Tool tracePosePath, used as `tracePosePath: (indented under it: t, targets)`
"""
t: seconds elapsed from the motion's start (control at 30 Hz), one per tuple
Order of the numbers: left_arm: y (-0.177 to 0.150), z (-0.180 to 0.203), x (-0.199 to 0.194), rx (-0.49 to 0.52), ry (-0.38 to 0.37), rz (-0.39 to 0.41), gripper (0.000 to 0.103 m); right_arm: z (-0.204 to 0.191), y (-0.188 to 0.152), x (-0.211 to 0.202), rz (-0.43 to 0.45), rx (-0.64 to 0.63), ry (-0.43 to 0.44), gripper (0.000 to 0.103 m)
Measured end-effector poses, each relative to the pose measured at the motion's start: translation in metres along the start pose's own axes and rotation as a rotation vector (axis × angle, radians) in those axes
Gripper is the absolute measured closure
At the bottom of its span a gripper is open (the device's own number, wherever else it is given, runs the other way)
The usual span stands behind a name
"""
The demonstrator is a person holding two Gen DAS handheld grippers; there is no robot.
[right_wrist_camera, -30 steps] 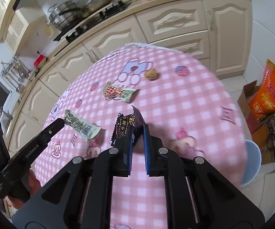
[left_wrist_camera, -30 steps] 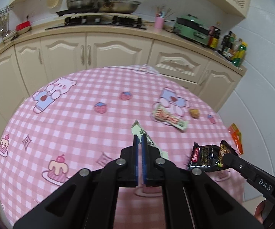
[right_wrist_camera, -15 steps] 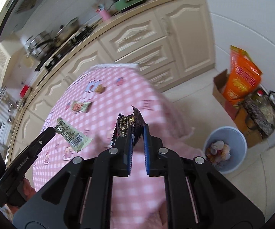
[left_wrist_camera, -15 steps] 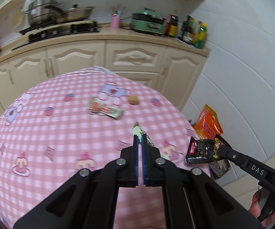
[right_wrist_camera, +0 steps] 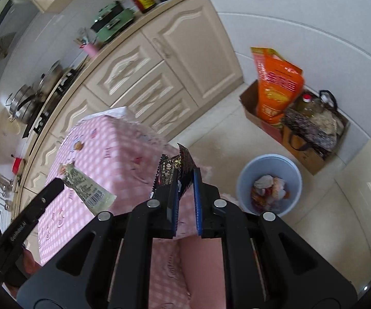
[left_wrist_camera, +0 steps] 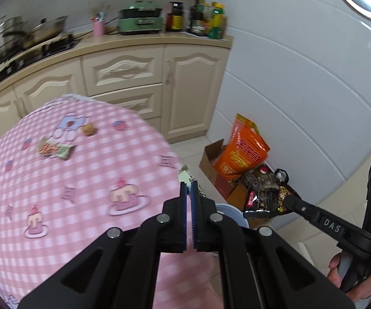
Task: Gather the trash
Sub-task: 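Carry both wrappers with both tools over the blue bin, then open both tools to drop the wrappers into the bin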
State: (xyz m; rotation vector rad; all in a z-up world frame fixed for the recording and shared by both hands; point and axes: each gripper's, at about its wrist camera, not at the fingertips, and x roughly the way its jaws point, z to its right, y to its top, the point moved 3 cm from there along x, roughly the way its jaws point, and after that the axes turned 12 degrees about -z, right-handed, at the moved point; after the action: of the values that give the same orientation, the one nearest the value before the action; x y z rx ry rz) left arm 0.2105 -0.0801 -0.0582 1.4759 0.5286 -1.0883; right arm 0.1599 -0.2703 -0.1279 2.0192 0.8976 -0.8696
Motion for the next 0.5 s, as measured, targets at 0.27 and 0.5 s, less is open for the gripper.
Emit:
tracePosePath:
  t: [0.27,0.5]
  targets:
    - [0.001,0.061,0.037,0.098,-0.009,-0.081,0.1,0.061,-0.005,-0.008,-0.002,0.082,-0.015,0.092]
    - [-0.007,0.101,0.084,0.158,-0.007,-0.182,0.1,0.104,-0.004,-0.002,-0.033,0.151,-0.039,0.092]
